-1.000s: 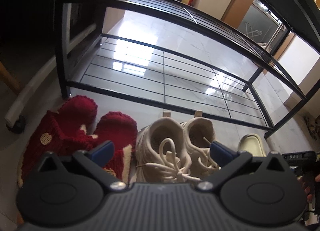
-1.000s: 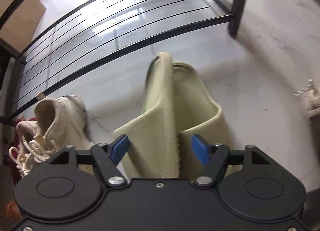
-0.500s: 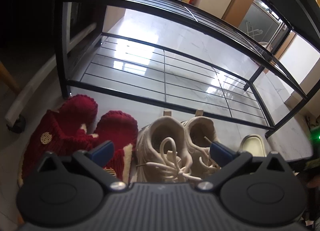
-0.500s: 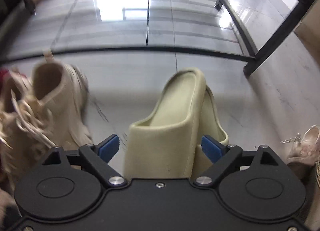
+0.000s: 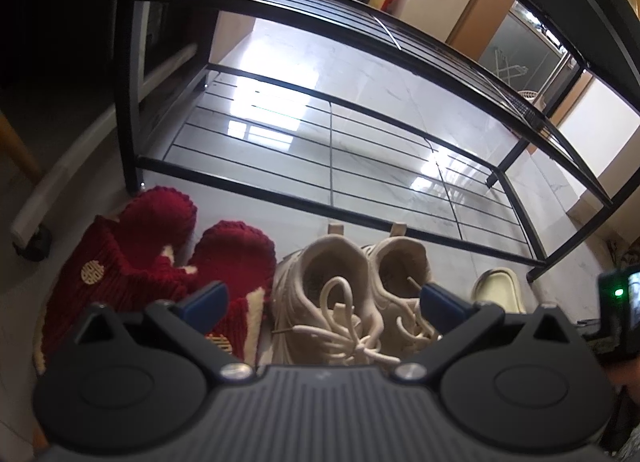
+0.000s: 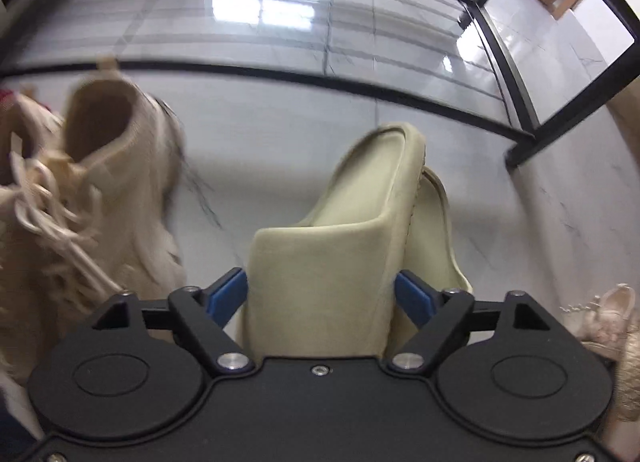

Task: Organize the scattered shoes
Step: 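Grasp the beige slide's edge with the right tool and flip it upright, then lower the beige slide beside the cream slide and open the right tool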

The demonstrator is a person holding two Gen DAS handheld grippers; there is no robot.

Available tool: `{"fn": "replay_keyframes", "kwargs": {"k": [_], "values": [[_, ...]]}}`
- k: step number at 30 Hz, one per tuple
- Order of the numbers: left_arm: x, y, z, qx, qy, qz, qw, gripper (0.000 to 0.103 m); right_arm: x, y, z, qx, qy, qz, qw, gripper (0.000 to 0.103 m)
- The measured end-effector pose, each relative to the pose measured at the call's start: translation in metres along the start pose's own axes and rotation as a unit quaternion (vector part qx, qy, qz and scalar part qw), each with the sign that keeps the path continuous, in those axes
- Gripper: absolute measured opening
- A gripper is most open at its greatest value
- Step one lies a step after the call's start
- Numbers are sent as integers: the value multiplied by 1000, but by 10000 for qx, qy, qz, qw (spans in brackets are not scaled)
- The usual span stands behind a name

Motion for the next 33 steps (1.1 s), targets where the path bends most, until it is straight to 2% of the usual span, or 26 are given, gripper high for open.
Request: {"fn": "replay_keyframes", "kwargs": {"k": [2, 5, 9, 17, 20, 26, 29, 31, 33], "values": [[0, 1, -1, 29, -4, -13, 10000, 102, 0, 0, -4, 87, 134, 72, 9998, 84], [0, 1, -1, 29, -9, 0, 10000, 102, -10, 1, -18, 252, 280, -162, 9992, 90], [1, 1, 0, 29, -32, 8, 10000, 102, -5, 7, -29, 300, 503, 24, 9983, 99], [2, 2, -2, 86, -57, 50, 9999, 102, 13, 13, -32, 159, 969, 734, 9925, 97], [3, 2, -2, 93, -45, 87, 9999, 102, 19, 12, -23, -21, 962, 892, 9914, 97], [5, 1, -2, 107, -22, 163, 9998, 102, 7, 1, -4, -220, 182, 216, 9994, 96], [5, 1, -1, 100, -13, 174, 9998, 102, 9, 2, -3, -99, -397, 47, 9992, 96], [5, 1, -1, 97, -20, 162, 9998, 102, 15, 4, -5, 17, -616, 95, 9981, 96], [5, 2, -1, 109, -23, 163, 9998, 102, 21, 10, -14, 338, -754, 97, 9965, 96]]}}
Point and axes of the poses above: each gripper's, at about its wrist camera, not at the fingertips, and z roughly against the way its jaws point, x to its left, y to its underside, the point moved 5 cm from there along -z, roughly the way its jaws point, and after that the axes turned 10 degrees about -z, right-handed, at the moved point
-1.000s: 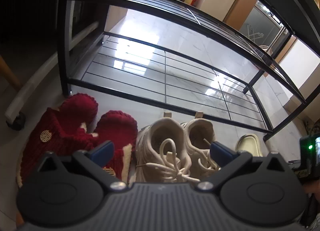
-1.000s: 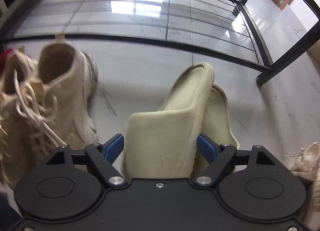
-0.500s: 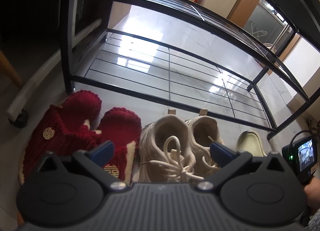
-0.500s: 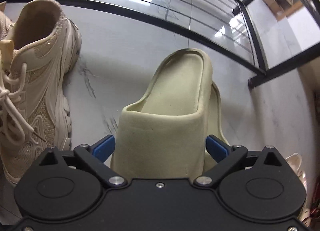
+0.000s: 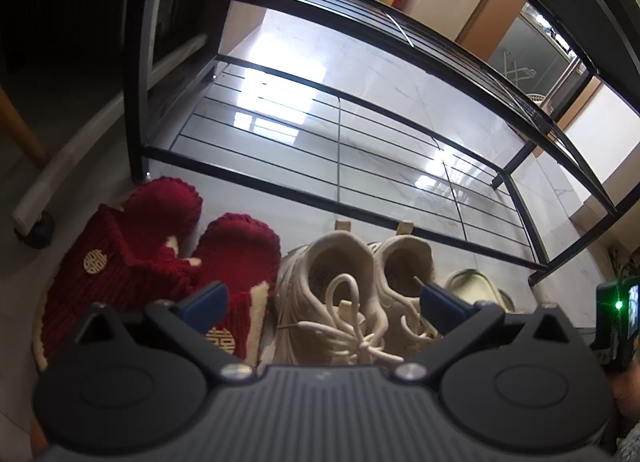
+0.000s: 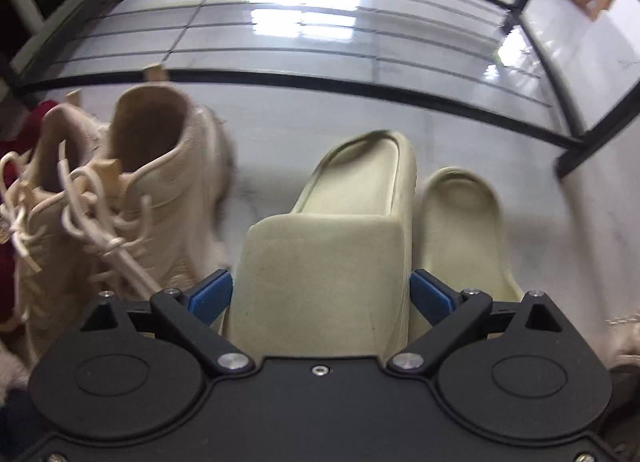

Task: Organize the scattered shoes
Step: 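Lower the beige slide beside the cream slide and open the right tool, then push the beige slide with the right tool to align it with the cream slide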

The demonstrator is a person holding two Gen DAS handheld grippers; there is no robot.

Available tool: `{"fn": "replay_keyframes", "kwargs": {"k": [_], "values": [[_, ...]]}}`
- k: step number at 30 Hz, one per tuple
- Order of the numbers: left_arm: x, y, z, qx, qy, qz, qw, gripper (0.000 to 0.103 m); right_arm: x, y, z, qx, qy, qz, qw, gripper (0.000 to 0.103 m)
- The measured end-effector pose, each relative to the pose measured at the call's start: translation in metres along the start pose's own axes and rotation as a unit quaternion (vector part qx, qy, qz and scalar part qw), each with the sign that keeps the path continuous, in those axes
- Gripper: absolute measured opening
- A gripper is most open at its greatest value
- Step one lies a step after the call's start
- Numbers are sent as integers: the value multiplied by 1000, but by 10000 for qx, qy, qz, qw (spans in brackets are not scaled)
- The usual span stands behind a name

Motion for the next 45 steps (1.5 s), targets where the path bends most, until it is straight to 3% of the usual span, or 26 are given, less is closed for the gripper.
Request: {"fn": "replay_keyframes", "kwargs": {"k": [4, 10, 16, 19, 22, 26, 29, 33, 39, 41, 45], "values": [[0, 0, 0, 15, -8, 15, 10000, 102, -1, 5, -15, 387, -29, -80, 9992, 98], [1, 0, 1, -1, 22, 55, 10000, 102, -13, 3, -15, 629, -21, -455, 9970, 98], [0, -1, -1, 11, 61, 94, 9999, 102, -41, -15, 19, -162, -221, -1165, 9928, 96], [-1, -1, -1, 25, 61, 63, 10000, 102, -56, -18, 22, -356, 63, -1394, 9896, 89], [-1, -1, -1, 38, 70, 78, 9999, 102, -53, -11, 6, 220, -394, -1429, 9887, 84], [-1, 0, -2, 54, 80, 99, 9999, 102, -43, -6, 1, 572, -597, -1490, 9854, 92], [-1, 0, -2, 70, 88, 106, 9999, 102, -37, 0, -6, 800, -654, -1533, 9828, 92], [-2, 0, -2, 75, 74, 70, 9999, 102, -21, 2, -20, 778, -162, -945, 9924, 87], [-1, 0, -2, 84, 82, 129, 9998, 102, -1, 4, -17, 421, -14, 30, 9991, 89], [0, 0, -2, 87, 85, 149, 9998, 102, -1, 4, -17, 458, 8, 62, 9989, 89], [1, 0, -2, 88, 88, 185, 9998, 102, -16, 5, -23, 664, -138, -455, 9967, 89]]}}
Point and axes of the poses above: each gripper's, at about its wrist camera, not at the fingertips, and z roughly against the way its jaws point, x to its left, y to its underside, the point moved 5 cm from there along -z, roughly the way its jaws point, and after that the axes turned 10 degrees about -z, right-handed, at the moved point
